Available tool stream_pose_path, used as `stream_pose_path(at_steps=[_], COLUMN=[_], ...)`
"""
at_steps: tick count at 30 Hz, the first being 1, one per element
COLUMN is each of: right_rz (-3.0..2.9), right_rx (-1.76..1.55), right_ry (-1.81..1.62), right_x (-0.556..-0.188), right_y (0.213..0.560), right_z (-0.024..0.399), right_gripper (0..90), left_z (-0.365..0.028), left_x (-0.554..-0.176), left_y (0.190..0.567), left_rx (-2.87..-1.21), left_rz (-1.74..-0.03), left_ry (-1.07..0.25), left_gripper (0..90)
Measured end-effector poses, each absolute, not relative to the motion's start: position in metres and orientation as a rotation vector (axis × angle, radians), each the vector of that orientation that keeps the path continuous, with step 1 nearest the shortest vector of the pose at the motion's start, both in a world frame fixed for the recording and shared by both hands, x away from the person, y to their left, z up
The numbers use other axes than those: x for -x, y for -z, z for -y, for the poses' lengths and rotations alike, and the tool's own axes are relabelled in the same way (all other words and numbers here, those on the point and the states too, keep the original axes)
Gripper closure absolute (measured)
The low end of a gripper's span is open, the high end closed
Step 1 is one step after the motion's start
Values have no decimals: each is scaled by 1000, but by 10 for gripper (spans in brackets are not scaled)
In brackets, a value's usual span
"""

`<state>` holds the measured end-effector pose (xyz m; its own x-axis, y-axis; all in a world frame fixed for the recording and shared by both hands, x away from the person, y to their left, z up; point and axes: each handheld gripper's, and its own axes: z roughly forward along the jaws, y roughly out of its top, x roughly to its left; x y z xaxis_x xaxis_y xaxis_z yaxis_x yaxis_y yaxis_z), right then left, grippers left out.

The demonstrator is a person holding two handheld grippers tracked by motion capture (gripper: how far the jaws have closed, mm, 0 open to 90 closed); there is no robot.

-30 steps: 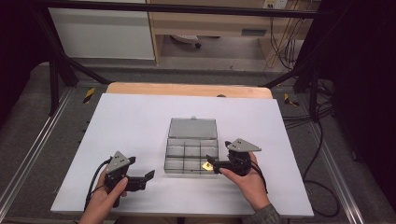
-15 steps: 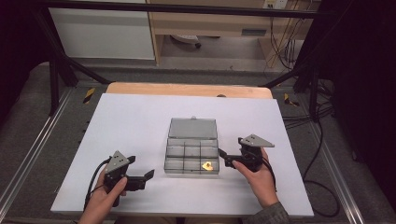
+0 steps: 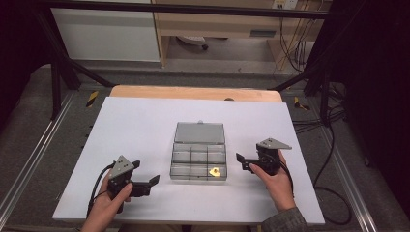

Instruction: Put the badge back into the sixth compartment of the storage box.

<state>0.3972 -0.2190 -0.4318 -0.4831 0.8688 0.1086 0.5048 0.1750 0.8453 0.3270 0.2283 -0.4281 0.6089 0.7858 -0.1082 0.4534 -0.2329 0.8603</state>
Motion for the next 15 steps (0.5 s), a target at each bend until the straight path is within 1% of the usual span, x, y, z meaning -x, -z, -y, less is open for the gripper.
stream_pose_path(at_steps=[6,9,13,15], right_rz=[-2078,-2099,-2138,-2152], right_rx=[-1294,-1299,-1292,-1272], right_ry=[-1213,-1191,-1152,-1150], right_x=[-399,-399,-400,-400], right_y=[434,436,440,441], right_z=[219,218,216,215], right_gripper=[74,90,165,225], left_z=[-228,-229,-232,-233], left_x=[-329,-331,-336,-341], left_y=[429,429,430,431], left_rx=[-1878,-1882,-1892,-1898], left_rz=[-995,-989,-985,-991], left_ry=[-443,-447,-457,-461], left_gripper=[64,65,63,67])
